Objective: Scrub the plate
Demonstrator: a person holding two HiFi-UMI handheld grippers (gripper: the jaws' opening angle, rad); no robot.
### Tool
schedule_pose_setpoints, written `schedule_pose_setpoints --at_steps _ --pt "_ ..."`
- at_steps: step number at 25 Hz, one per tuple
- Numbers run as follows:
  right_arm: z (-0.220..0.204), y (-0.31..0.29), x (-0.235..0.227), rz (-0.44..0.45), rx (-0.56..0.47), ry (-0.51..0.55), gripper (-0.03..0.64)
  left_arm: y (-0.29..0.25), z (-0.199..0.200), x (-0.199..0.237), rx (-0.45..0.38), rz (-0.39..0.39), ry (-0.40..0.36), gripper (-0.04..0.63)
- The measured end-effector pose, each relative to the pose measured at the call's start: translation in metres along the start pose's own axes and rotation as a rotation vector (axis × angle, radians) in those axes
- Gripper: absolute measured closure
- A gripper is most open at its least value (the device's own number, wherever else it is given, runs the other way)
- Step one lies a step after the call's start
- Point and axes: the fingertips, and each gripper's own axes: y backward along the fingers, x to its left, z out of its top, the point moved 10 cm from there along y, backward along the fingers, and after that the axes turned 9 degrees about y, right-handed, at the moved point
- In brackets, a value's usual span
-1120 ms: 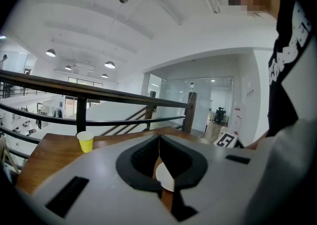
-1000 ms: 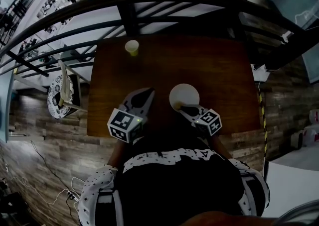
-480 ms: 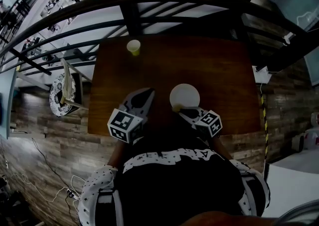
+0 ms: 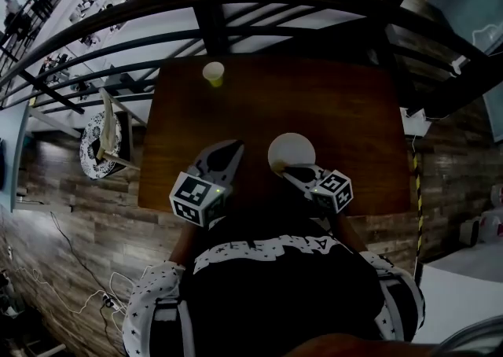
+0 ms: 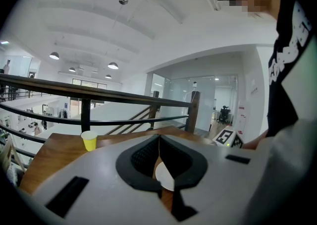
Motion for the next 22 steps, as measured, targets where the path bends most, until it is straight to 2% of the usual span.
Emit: schedule_pose_setpoints --at_steps 7,16,22 --pt "0.018 -0.006 -0.013 -0.043 -0.046 0.014 0.568 0.002 -0.002 -0.002 0.003 0.018 0.007 0.581" --pt "0.027 -0.019 -0.032 -0.098 -0.047 0.041 0.568 0.004 -0.005 -0.004 0.006 0.033 0.012 0.581" --pt "0.027 -0.024 -0.050 -0.140 -0.013 0.062 0.568 0.003 -0.004 -0.006 0.007 0.036 0.012 0.581"
